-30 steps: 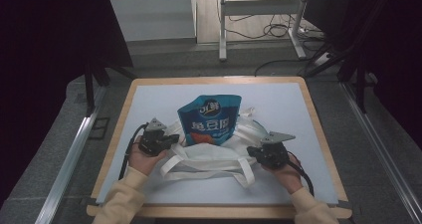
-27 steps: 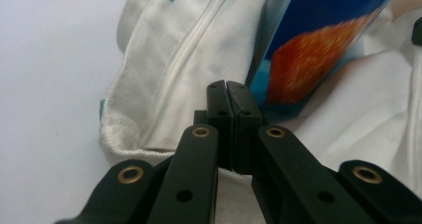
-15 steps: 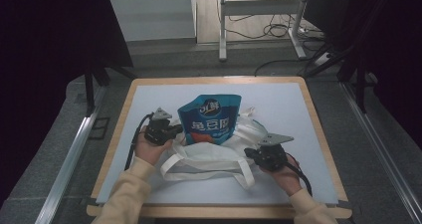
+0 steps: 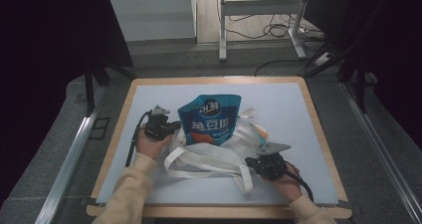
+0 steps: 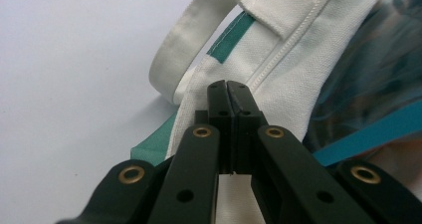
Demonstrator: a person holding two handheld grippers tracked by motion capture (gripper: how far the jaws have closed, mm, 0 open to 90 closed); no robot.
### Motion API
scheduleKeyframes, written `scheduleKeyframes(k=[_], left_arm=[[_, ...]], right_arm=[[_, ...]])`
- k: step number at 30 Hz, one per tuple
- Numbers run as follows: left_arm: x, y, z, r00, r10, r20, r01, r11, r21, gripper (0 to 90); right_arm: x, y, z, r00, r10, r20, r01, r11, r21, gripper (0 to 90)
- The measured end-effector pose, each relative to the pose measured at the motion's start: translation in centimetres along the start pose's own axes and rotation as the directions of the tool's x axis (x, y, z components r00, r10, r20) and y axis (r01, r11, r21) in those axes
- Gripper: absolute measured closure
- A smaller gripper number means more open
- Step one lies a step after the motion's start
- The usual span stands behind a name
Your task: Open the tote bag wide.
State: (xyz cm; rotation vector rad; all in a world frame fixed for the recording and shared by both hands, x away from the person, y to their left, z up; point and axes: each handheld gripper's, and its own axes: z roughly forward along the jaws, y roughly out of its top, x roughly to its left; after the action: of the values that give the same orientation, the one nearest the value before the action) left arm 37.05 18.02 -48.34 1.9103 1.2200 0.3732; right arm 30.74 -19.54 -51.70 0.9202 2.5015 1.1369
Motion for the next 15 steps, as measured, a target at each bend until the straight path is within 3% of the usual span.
scheduleKeyframes(k=[3, 7, 11, 15], left_arm=[[-0.2, 0.1, -0.8, 0.9998, 0.011, 0.017, -0.011, 0.9998, -0.018, 89.4], [-1.0, 0.0, -2.8, 0.9978, 0.061, 0.025, -0.06, 0.9976, -0.034, 89.4], [-1.5, -0.3, -4.2, 0.9971, 0.056, 0.051, -0.054, 0.9973, -0.051, 89.4], [-2.4, -0.8, -5.3, 0.994, 0.096, 0.053, -0.093, 0.9942, -0.055, 89.4]], right_arm=[[0.0, 0.6, -0.5, 1.0, -0.001, 0.005, 0.001, 1.0, -0.024, 88.3], [-0.4, 2.0, -2.1, 0.9999, 0.007, 0.015, -0.006, 0.996, -0.093, 88.3], [-1.1, 3.6, -3.5, 0.9995, 0.013, 0.03, -0.009, 0.99, -0.143, 88.3], [-2.0, 5.5, -3.9, 0.9989, 0.017, 0.045, -0.01, 0.988, -0.156, 88.3]])
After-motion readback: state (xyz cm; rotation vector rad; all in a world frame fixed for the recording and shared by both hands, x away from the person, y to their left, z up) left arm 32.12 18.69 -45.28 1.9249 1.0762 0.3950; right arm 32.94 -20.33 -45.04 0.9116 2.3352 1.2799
